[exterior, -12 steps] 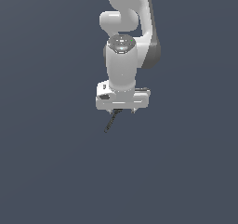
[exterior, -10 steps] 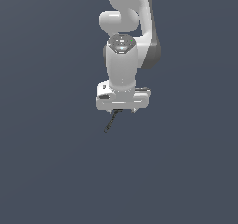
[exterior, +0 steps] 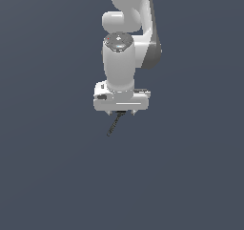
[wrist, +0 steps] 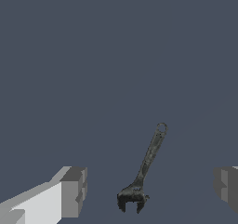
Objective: Pick up the object and move it to a goal position.
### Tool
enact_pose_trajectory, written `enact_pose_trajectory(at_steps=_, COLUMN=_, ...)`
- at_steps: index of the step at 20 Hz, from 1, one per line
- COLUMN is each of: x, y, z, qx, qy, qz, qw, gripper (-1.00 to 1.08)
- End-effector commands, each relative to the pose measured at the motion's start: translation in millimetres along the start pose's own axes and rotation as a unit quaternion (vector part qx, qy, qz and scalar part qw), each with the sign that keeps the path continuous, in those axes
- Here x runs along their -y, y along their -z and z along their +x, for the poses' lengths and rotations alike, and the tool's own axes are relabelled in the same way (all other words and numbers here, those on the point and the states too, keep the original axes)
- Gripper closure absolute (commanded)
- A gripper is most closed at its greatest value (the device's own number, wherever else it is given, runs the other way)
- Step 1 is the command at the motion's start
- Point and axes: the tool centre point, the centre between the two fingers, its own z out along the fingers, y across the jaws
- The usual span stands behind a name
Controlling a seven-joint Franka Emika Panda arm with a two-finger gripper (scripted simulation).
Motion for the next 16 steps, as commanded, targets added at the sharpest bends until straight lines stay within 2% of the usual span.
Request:
enact_pose_trajectory(at_steps=1, x=-1, y=1, z=0, qx=0.000, qy=-0.001, qz=0.000, qw=1.0000, gripper=-0.92)
enact_pose_trajectory(at_steps=8, x=-2, y=-7, z=-3, qx=0.001, qy=-0.013, qz=0.000, qw=0.9999, gripper=-0.92)
enact_pose_trajectory(at_steps=16, x=-11, y=-41, z=-20, qx=0.003, qy=-0.075, qz=0.000, qw=0.9972, gripper=-0.92)
